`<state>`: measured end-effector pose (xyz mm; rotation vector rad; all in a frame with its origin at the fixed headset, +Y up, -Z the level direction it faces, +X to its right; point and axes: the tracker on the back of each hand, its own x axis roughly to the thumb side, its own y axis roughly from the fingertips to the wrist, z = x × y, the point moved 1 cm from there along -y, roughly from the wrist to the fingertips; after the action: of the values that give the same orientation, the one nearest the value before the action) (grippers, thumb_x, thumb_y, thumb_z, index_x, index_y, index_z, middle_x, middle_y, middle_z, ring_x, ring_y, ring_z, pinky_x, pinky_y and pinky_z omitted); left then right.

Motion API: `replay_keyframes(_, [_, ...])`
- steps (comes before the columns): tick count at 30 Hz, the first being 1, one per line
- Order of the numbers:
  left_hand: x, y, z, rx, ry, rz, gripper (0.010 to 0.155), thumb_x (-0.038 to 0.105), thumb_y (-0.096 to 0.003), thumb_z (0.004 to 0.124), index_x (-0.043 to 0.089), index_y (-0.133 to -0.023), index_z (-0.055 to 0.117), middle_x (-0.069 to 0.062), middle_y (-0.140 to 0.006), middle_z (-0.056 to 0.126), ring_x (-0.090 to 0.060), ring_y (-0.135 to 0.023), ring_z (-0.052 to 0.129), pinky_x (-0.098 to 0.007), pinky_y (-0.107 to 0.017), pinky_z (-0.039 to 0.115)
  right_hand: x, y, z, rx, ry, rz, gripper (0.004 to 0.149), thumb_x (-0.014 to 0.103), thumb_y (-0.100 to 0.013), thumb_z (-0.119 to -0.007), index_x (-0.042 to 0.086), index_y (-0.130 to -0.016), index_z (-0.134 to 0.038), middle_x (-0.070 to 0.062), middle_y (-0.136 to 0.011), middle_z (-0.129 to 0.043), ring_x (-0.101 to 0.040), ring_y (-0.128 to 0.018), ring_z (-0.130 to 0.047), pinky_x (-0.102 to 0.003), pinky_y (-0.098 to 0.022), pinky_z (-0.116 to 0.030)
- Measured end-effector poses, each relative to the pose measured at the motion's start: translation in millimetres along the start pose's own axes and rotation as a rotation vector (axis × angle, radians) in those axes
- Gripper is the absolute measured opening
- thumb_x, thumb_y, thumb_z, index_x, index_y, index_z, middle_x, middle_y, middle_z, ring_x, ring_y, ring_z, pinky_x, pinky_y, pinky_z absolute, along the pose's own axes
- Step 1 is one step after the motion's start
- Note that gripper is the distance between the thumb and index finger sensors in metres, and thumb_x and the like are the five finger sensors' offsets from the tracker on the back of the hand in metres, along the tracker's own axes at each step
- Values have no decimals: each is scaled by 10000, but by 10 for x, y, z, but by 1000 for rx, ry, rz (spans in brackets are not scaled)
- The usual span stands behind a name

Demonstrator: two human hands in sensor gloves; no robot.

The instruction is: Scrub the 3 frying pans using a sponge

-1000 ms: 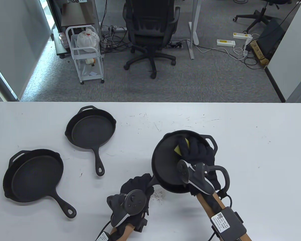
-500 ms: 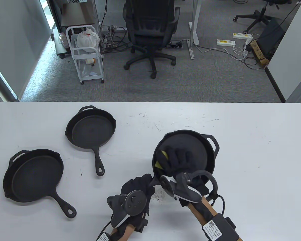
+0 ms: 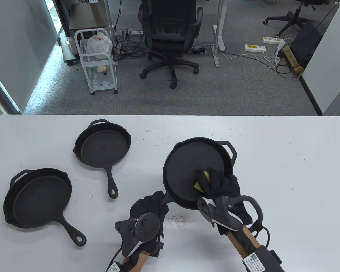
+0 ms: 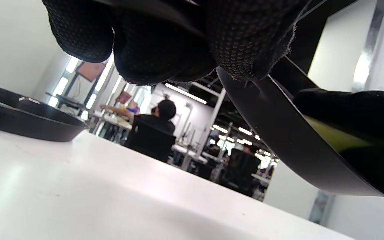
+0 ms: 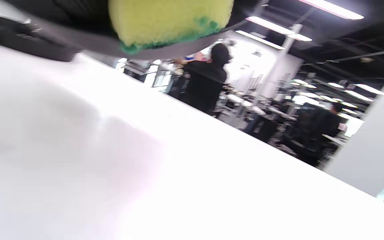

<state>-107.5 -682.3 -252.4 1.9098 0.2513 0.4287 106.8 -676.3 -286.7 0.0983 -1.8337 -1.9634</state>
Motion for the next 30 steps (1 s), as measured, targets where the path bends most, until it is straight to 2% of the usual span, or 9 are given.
replay_keyframes(5, [58,26,75,-61,11,49,612,346,-365,926,168,-945,843,-62,-744,1001,-249,-550,1010,-591,-639,783,320,-20,105,-73,24,160,748,523,-499,-700,450,-1064,-216,28,-1183,-387,-284,-1036,-593,-561,-767,-469])
replay_keyframes(7, [93,41,85,-76,-16,72,612,344,-353,938,177,-936,854,-55,-741,1004,-248,-555,1014,-589,-648,775,313,-74,165,-102,42,84,778,534,-504,-666,393,-1058,-138,37,-1192,-308,-290,-1078,-524,-575,-777,-442])
replay_keyframes(10, [100,50,48,-71,-12,91,607,347,-344,949,189,-924,865,-48,-733,1011,-243,-551,1019,-581,-649,779,112,-203,215,-97,-59,-42,772,520,-512,-640,400,-1050,-98,19,-1190,-233,-313,-1104,-427,-584,-779,-420])
replay_keyframes(14, [82,51,11,-63,-37,104,604,348,-340,957,193,-918,872,-46,-730,1016,-241,-551,1022,-579,-650,781,-204,-284,200,-48,-118,-183,742,472,-522,-619,385,-1056,-111,9,-1188,-263,-325,-1102,-447,-597,-778,-413])
replay_keyframes(17, [62,44,-27,-12,-68,84,604,350,-344,957,193,-920,869,-52,-733,1015,-242,-550,1020,-579,-649,781,-324,-270,95,-8,-137,-207,749,491,-514,-670,376,-1079,-192,-18,-1184,-345,-296,-1049,-568,-586,-778,-415])
replay_keyframes(20, [8,46,-39,53,-77,49,602,354,-358,944,192,-931,859,-58,-741,1014,-246,-550,1015,-579,-644,782,-295,-204,-71,62,-87,-135,747,497,-504,-723,388,-1092,-276,-5,-1171,-418,-253,-998,-602,-585,-781,-398])
replay_keyframes(23, [9,50,-38,67,-72,41,601,355,-372,929,187,-943,848,-62,-752,1008,-246,-547,1014,-581,-635,788,-125,-127,-140,76,-24,-46,753,496,-498,-747,381,-1096,-306,-13,-1163,-442,-279,-977,-628,-583,-779,-409])
replay_keyframes(27, [-9,48,-14,33,-23,19,604,351,-378,924,175,-950,843,-70,-750,1009,-249,-541,1019,-587,-624,800,102,-38,-86,-9,0,63,748,506,-491,-749,399,-1089,-312,-2,-1160,-455,-267,-976,-646,-570,-772,-449])
replay_keyframes(30, [1,48,52,-22,47,39,605,355,-374,928,174,-946,850,-66,-744,1016,-242,-536,1024,-583,-622,808,261,-16,34,-92,-2,153,743,498,-495,-739,426,-1079,-285,30,-1176,-411,-266,-1031,-596,-556,-769,-475])
